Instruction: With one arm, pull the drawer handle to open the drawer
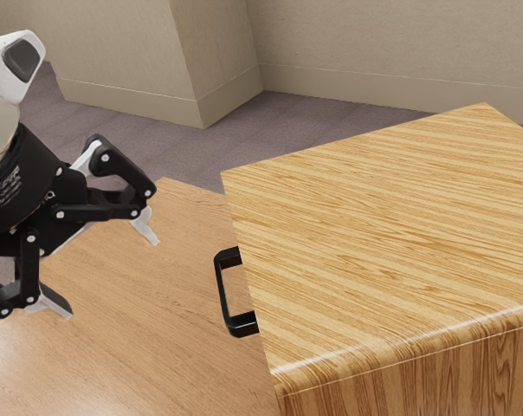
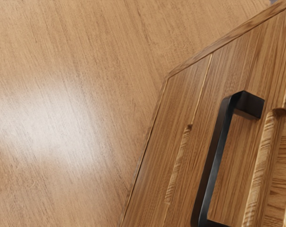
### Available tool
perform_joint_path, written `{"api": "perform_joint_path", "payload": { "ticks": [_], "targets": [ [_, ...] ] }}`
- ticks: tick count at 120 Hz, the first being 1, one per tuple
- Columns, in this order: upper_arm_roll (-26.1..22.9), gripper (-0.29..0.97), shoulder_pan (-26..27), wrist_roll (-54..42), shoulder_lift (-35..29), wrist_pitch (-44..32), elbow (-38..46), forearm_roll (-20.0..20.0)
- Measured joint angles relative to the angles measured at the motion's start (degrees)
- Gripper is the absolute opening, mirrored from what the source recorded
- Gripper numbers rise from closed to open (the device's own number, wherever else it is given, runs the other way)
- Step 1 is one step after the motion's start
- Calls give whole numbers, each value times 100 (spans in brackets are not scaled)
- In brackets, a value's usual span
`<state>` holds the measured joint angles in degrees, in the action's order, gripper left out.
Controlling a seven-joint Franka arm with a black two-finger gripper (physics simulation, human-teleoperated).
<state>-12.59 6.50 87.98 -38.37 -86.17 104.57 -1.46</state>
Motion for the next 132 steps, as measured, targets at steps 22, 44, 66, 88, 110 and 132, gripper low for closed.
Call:
{"api": "perform_joint_path", "payload": {
  "ticks": [22,44,66,88,110,132],
  "targets": [
    [-50,68,66,7,631,521,-604,55],
    [-61,68,328,43,261,653,-8,38],
    [-29,68,597,65,-329,93,846,28],
    [-24,68,694,80,-765,-467,1037,54],
    [-25,68,793,93,-754,-806,1051,71],
    [-17,68,740,100,-788,-1009,1184,176]
  ]
}}
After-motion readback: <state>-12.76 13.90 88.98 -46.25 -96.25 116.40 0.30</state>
